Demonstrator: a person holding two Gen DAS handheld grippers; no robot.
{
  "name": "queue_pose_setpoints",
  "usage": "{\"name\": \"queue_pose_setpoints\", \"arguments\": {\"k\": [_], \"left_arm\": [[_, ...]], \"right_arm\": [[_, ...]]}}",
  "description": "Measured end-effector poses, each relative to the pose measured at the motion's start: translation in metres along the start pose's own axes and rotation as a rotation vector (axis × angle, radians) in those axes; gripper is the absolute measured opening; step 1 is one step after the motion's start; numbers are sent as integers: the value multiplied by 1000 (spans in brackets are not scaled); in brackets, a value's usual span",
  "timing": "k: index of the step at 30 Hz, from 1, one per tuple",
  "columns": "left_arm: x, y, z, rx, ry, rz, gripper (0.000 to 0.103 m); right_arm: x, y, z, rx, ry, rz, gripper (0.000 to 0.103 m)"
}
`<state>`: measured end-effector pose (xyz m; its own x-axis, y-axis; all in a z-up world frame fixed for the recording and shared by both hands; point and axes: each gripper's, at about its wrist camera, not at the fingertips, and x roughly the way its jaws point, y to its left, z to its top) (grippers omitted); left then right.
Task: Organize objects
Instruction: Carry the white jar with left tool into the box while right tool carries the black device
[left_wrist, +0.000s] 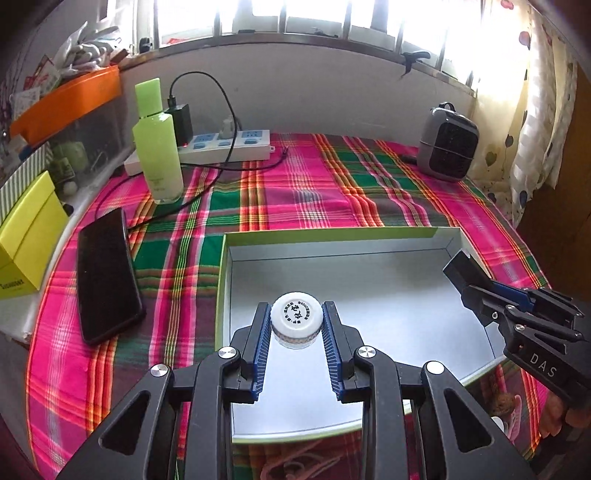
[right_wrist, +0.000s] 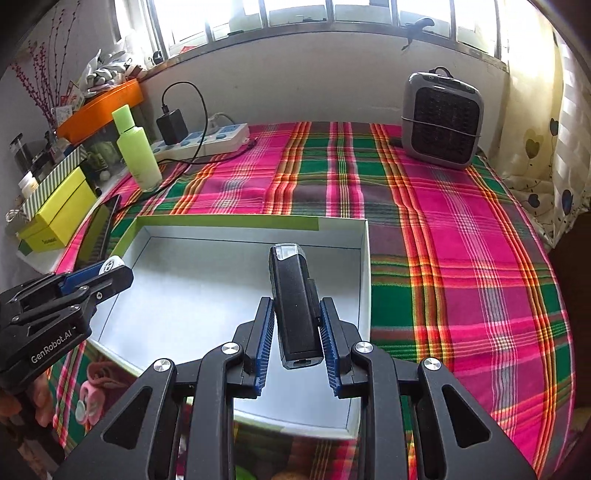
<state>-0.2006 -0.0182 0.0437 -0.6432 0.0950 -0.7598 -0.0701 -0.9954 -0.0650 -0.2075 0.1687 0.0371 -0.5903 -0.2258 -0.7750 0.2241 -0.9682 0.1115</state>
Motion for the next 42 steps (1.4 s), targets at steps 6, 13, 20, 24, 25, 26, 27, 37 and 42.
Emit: {"name": "queue_pose_setpoints", "arguments": {"k": [6,13,20,24,25,26,27,37,42], "left_arm": [[21,-5,12,-3,29,-1,26],[45,-7,19,-5,69,17,26],[58,-10,21,7,83,30,26],[60,-12,21,9,81,28,26],[61,-12,21,10,78,32,26],[61,-12,21,14,77,35,26],[61,-13,21,18,78,37,26],[63,-15,23,26,79,51,26],[64,-15,23,27,79,53,26]], "right_arm": [[17,-11,8,32,19,-11,26],[26,-12,13,29,26,-16,26],[33,-7,18,14,31,-13,26],[38,-5,19,15,39,-3,26],[39,-4,19,9,39,-7,26],[40,-3,19,3,40,-11,26],[40,-3,19,3,39,-10,26],[42,0,20,-15,46,-26,26],[43,1,20,-24,49,-34,26]]}}
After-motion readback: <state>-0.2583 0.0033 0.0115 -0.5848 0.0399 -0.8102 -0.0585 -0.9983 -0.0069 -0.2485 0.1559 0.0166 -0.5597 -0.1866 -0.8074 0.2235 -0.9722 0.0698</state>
